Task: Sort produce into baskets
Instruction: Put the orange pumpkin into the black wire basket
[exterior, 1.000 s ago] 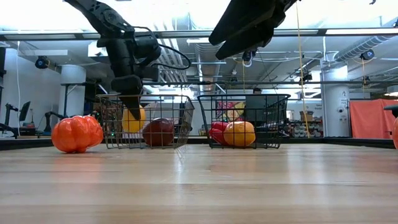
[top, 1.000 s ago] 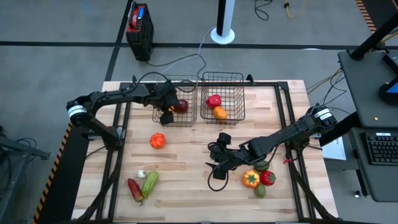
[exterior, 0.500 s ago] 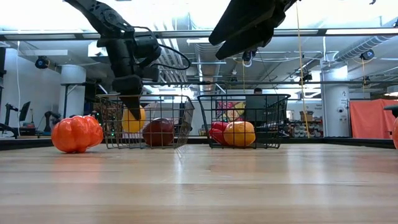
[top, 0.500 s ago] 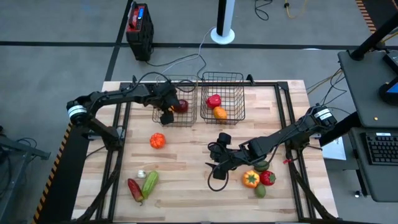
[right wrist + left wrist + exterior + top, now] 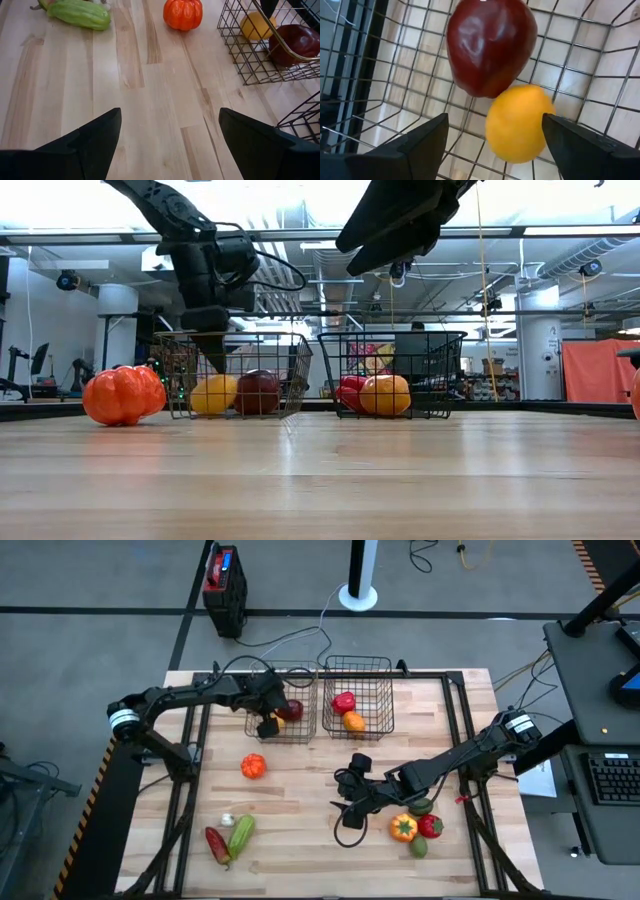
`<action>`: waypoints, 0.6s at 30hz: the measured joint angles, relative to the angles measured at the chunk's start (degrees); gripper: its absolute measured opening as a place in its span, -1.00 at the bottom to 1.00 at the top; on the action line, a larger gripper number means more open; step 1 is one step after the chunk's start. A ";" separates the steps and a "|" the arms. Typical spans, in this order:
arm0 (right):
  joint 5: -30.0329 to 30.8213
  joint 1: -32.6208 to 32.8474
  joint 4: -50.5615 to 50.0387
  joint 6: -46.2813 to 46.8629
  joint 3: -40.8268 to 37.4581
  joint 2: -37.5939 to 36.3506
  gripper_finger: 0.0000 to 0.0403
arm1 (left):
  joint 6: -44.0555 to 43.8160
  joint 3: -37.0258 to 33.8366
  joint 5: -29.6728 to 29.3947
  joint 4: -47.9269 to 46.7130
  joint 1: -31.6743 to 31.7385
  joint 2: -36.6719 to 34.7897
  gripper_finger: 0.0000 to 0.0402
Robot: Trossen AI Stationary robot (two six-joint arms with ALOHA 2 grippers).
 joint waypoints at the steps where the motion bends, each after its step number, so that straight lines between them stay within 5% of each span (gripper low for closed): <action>1: 0.01 0.01 0.00 0.01 0.00 0.00 0.62 | 0.18 0.00 0.00 -0.01 0.01 -0.11 0.50; 11: 0.00 0.02 -1.09 0.03 0.41 0.01 0.62 | 0.26 1.70 -0.59 -0.09 -1.88 -5.05 0.50; 18: 0.00 0.17 -8.96 1.72 5.44 0.02 0.62 | -7.40 0.88 -0.65 2.14 -9.66 -13.71 0.50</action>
